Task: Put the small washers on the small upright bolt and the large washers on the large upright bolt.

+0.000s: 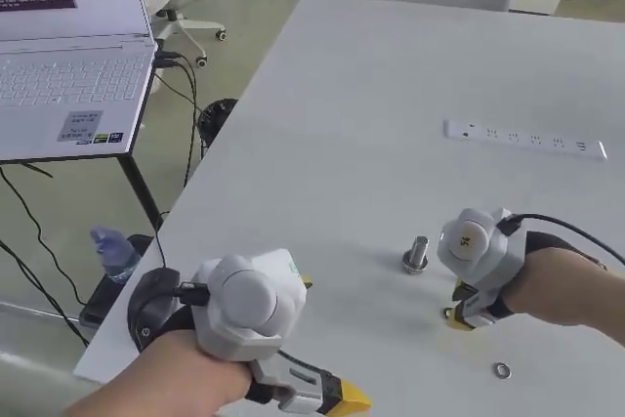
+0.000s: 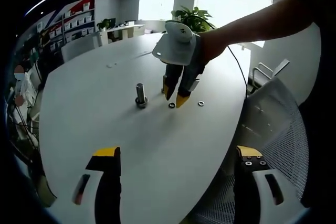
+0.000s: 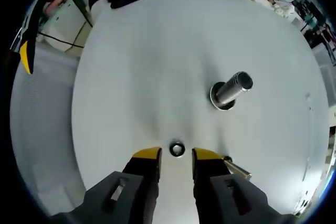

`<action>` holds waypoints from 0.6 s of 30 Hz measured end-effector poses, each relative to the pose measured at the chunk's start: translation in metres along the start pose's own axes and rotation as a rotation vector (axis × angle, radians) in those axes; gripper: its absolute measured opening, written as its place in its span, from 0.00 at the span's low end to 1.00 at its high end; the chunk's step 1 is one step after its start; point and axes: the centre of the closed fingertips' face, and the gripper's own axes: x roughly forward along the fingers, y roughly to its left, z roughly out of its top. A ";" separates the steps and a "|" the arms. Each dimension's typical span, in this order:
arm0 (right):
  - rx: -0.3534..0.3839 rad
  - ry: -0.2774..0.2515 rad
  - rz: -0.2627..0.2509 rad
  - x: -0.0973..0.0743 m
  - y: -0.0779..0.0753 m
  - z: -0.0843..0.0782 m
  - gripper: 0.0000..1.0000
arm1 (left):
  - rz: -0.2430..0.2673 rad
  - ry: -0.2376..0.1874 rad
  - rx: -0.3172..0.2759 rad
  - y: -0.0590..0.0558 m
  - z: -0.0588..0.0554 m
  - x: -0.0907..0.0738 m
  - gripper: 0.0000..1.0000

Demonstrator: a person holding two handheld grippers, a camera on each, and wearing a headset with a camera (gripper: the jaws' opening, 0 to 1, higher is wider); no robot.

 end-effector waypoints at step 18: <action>-0.016 0.006 -0.012 0.005 0.001 0.000 0.24 | -0.001 0.007 -0.010 0.000 -0.005 0.000 0.88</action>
